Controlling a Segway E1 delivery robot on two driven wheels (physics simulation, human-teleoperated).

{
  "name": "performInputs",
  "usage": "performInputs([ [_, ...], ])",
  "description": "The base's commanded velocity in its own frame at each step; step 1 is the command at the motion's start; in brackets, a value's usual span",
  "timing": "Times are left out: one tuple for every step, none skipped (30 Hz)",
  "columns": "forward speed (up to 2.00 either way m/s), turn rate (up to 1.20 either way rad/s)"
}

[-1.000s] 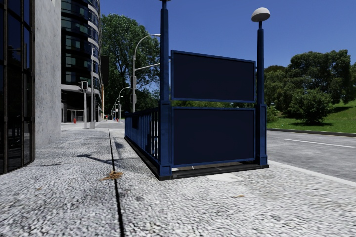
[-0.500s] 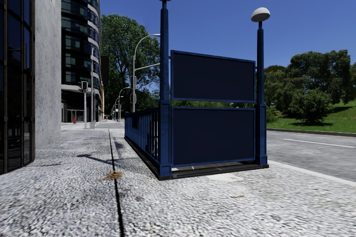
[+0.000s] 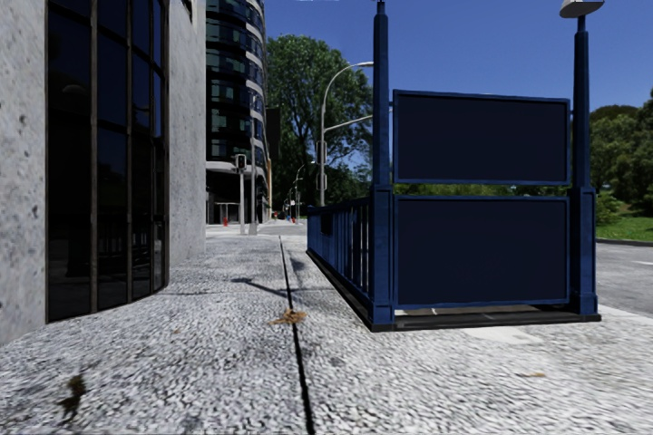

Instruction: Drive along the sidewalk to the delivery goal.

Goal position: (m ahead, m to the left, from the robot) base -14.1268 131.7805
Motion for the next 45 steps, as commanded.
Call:
performInputs([
  [0.0, 1.17],
  [0.0, 1.15],
  [0.0, 1.08],
  [0.0, 1.01],
  [0.0, 0.94],
  [0.0, 0.87],
  [0.0, 0.0],
  [0.0, 0.0],
  [0.0, 0.0],
  [0.0, 0.0],
  [0.0, 0.0],
  [0.0, 0.0],
  [0.0, 0.0],
  [0.05, 0.0],
  [0.78, 0.0],
  [1.18, 0.0],
  [1.4, 0.0],
  [1.51, 0.0],
  [1.56, 0.0],
  [1.58, 0.0],
  [1.6, 0.0],
  [1.6, 0.0],
  [1.6, 0.0],
  [1.6, 0.0],
  [1.6, 0.0],
  [1.6, 0.0],
  [1.6, 0.0],
  [1.6, 0.0],
  [1.6, 0.0],
  [1.6, 0.0],
  [1.6, 0.0],
  [1.6, 0.0],
  [1.6, 0.0],
  [1.6, 0.0],
  [1.6, -0.34],
  [1.6, -0.54],
  [1.6, -0.63],
  [1.6, -0.65],
  [1.6, -0.65],
  [1.6, -0.24],
  [1.6, -0.04],
  [1.6, 0.0],
  [1.6, 0.0],
  [1.6, 0.0],
  [1.6, 0.0],
])
